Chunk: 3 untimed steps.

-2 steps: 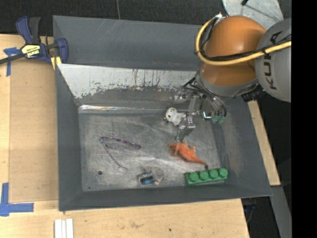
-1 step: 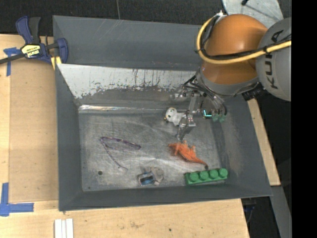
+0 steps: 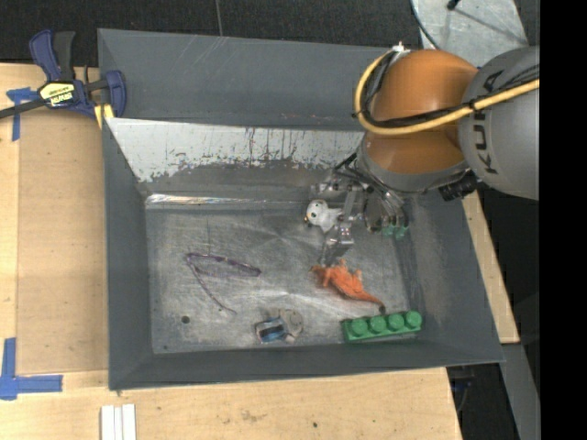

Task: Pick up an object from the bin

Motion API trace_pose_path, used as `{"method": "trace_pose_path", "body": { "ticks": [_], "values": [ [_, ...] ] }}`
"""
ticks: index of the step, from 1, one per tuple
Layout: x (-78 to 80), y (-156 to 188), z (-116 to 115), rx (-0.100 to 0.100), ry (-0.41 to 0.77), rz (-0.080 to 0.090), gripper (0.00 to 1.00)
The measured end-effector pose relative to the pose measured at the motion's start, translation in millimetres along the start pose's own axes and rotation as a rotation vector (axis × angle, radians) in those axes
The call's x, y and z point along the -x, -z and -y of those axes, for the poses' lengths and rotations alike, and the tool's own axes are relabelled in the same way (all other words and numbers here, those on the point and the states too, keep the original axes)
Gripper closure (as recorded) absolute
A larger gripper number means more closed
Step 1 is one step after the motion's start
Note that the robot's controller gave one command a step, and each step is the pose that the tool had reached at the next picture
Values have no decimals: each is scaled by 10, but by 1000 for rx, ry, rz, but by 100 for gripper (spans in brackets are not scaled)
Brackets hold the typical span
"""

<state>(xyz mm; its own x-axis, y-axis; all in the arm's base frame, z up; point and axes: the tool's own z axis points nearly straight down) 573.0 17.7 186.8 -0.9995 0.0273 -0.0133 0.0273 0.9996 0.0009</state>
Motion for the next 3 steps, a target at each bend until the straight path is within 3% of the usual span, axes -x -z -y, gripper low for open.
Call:
{"method": "trace_pose_path", "body": {
  "ticks": [1,2,3],
  "values": [
    [-137,-469,80,-1,50,-9,0],
    [-168,-578,101,0,119,-10,0],
    [-113,-622,-38,2,352,-15,0]
  ]
}}
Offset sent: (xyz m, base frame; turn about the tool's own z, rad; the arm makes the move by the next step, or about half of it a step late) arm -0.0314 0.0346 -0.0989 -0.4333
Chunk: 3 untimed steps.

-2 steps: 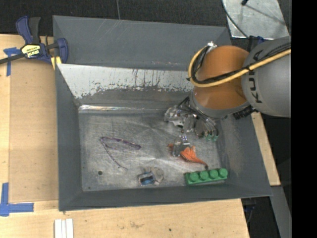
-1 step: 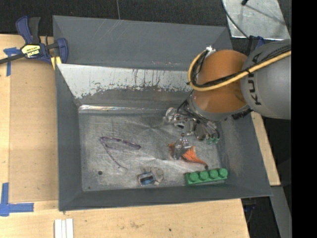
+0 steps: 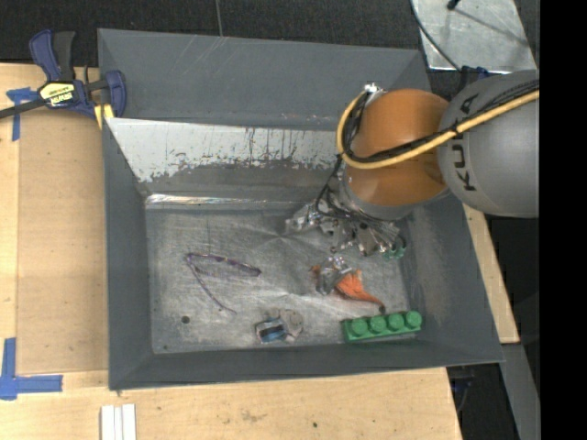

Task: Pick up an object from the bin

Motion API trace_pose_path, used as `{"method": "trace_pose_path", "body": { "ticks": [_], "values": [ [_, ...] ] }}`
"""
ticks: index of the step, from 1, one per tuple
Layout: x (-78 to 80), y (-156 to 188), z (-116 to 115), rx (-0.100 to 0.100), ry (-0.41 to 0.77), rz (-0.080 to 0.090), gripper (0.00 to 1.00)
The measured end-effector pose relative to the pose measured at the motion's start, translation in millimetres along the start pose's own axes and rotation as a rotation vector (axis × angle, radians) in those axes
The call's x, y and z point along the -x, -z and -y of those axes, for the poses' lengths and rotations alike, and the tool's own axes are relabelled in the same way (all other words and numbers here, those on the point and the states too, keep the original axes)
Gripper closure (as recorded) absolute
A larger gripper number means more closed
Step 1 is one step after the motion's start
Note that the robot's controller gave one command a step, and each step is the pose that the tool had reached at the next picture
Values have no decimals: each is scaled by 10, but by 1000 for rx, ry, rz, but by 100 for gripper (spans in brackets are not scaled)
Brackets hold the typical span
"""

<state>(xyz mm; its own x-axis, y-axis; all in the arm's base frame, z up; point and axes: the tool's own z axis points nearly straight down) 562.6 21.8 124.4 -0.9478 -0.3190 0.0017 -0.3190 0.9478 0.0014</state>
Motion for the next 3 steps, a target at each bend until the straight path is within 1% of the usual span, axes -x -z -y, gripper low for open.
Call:
{"method": "trace_pose_path", "body": {
  "ticks": [1,2,3],
  "values": [
    [-249,-323,51,-2,-196,9,0],
    [-401,-300,-365,-2,-155,0,0],
    [-446,-385,-513,1,-157,5,0]
  ]
}}
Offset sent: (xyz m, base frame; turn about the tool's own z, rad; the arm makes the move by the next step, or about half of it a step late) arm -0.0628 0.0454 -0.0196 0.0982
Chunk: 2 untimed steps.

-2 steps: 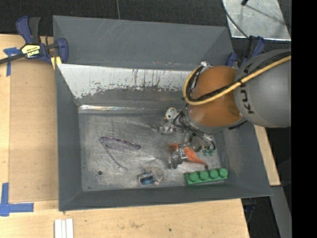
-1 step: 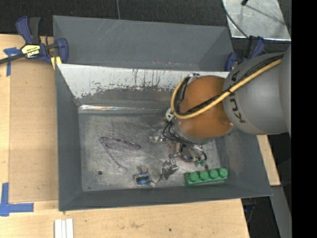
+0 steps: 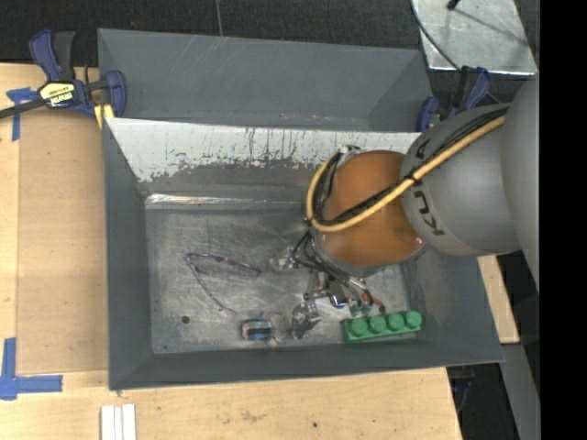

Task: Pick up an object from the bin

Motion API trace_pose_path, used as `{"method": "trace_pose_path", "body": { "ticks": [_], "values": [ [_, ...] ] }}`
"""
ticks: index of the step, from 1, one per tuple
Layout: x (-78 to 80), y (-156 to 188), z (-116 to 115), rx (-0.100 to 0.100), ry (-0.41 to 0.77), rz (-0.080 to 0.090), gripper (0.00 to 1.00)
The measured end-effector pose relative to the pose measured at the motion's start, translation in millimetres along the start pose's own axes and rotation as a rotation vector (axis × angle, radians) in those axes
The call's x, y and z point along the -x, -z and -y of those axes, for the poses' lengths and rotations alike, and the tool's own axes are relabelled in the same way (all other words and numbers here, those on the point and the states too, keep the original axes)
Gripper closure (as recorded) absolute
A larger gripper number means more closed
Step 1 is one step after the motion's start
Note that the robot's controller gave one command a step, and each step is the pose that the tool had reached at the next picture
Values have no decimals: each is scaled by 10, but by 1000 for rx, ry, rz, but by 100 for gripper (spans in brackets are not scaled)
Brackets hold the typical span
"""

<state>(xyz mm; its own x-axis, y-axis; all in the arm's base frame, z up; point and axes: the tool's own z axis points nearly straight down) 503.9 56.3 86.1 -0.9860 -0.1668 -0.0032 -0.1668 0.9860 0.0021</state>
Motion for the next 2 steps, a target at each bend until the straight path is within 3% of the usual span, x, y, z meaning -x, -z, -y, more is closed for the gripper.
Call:
{"method": "trace_pose_path", "body": {
  "ticks": [1,2],
  "values": [
    [43,58,-332,-4,-142,-2,0],
    [52,214,-564,2,-111,1,0]
  ]
}}
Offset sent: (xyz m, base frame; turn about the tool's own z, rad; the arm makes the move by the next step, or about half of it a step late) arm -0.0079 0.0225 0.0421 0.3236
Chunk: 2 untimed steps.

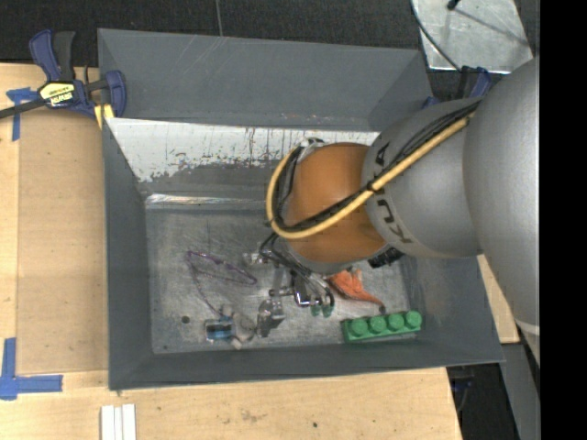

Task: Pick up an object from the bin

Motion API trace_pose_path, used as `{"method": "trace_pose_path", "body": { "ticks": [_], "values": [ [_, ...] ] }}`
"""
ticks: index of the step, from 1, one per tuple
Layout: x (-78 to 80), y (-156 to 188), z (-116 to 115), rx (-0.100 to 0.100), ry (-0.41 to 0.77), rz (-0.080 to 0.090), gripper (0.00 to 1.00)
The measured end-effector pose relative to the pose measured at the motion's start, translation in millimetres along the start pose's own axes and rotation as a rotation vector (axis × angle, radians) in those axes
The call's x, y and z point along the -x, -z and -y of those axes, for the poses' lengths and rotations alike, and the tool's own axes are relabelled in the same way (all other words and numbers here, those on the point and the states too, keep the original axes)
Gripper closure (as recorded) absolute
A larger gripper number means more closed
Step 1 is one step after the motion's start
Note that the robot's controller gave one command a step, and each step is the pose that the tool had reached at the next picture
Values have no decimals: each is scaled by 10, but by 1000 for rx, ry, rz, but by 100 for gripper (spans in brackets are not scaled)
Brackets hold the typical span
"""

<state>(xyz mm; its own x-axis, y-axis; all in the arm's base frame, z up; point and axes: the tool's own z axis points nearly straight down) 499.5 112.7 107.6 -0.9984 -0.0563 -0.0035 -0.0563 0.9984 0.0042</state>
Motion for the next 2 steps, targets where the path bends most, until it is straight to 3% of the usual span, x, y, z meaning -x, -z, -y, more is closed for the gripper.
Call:
{"method": "trace_pose_path", "body": {
  "ticks": [1,2],
  "values": [
    [-58,-27,-29,-7,-211,-1,0],
    [217,-187,-656,-5,-286,-2,0]
  ]
}}
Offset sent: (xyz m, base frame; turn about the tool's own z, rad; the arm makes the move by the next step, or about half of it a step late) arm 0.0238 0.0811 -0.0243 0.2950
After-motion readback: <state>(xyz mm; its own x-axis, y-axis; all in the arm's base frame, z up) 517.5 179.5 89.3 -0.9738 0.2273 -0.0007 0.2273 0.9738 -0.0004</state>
